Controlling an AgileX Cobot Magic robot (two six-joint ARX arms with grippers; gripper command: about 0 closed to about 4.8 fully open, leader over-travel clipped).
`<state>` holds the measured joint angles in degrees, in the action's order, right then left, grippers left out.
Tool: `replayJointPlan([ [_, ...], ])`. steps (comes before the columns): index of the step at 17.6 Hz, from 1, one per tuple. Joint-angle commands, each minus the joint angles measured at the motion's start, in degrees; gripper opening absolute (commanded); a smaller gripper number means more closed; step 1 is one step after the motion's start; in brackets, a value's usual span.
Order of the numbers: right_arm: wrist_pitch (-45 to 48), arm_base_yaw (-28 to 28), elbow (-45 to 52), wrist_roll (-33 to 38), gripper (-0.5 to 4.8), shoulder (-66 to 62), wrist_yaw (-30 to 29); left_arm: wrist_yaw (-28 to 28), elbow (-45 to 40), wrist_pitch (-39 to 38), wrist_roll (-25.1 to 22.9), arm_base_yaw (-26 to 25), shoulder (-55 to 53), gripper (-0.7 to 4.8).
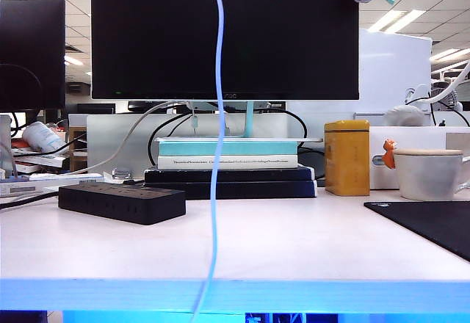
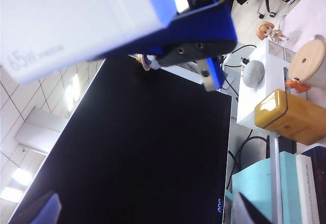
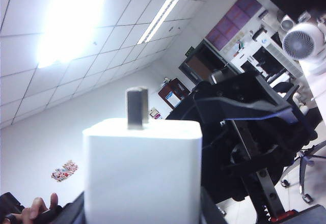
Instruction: Plug the white charger into the left socket.
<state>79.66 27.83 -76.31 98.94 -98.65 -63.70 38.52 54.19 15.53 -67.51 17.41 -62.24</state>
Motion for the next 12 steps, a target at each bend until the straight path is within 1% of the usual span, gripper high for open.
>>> replayJointPlan([
  [1,-3.3,0.0,-0.4,10.1,2.02,0.4,1.1,0.4,0.1,1.6,0.0,0.0,0.0,4.79],
  [3,-12.1,0.2,-0.4,19.1,2.02,0.4,1.2,1.4,0.1,2.9,0.0,0.0,0.0,4.79],
  [4,-18.8,1.0,-0.4,22.6,2.02,0.4,1.2,1.3,0.1,3.1,0.0,0.0,0.1,4.79],
  [6,-28.5,1.5,-0.4,23.0,2.02,0.4,1.3,1.3,0.1,3.0,0.0,0.0,0.1,4.79],
  [8,-30.5,2.8,-0.4,23.0,2.02,0.4,1.0,1.3,0.1,3.0,0.0,0.0,0.0,4.79],
  [12,-30.0,4.9,-0.7,23.0,2.02,0.5,1.4,1.4,0.1,2.5,0.0,0.0,-0.1,4.79],
])
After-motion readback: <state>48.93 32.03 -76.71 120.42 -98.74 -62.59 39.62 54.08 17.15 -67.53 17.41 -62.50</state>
